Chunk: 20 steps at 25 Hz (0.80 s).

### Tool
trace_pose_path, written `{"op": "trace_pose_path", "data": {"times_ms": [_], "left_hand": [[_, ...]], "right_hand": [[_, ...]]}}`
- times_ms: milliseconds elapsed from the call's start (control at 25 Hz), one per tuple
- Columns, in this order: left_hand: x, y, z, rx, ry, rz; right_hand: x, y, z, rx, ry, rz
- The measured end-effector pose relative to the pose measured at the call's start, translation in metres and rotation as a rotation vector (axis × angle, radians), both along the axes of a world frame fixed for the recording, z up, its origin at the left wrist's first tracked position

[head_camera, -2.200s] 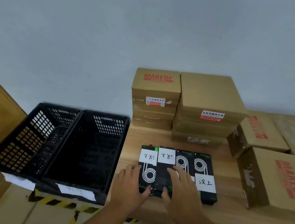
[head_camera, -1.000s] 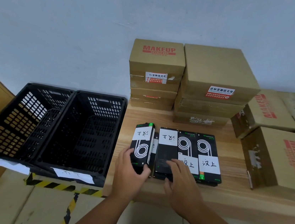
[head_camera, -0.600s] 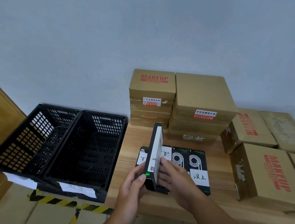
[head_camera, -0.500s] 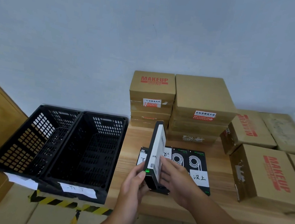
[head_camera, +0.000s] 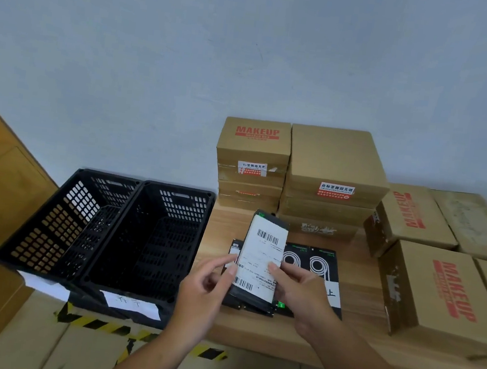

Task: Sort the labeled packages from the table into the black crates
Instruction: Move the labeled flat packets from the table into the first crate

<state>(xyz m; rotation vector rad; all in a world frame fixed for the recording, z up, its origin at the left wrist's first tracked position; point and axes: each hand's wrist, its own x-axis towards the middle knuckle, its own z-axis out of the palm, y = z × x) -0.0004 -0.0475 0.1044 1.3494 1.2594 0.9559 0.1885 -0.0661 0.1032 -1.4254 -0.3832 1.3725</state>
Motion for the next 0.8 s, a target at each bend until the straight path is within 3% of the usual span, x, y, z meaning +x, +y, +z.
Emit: {"op": "trace_pose_path", "data": {"times_ms": [480,800], "left_hand": [[-0.085,-0.012,-0.012,0.001,0.075,0.166],[-0.223,0.003,-0.024,-0.049,0.055,0.259]], "right_hand": [[-0.087,0.009,-0.009,0.060,-0.286,0.190],[-0.221,0.035,-0.008,0.057,-0.226,0.304]]}}
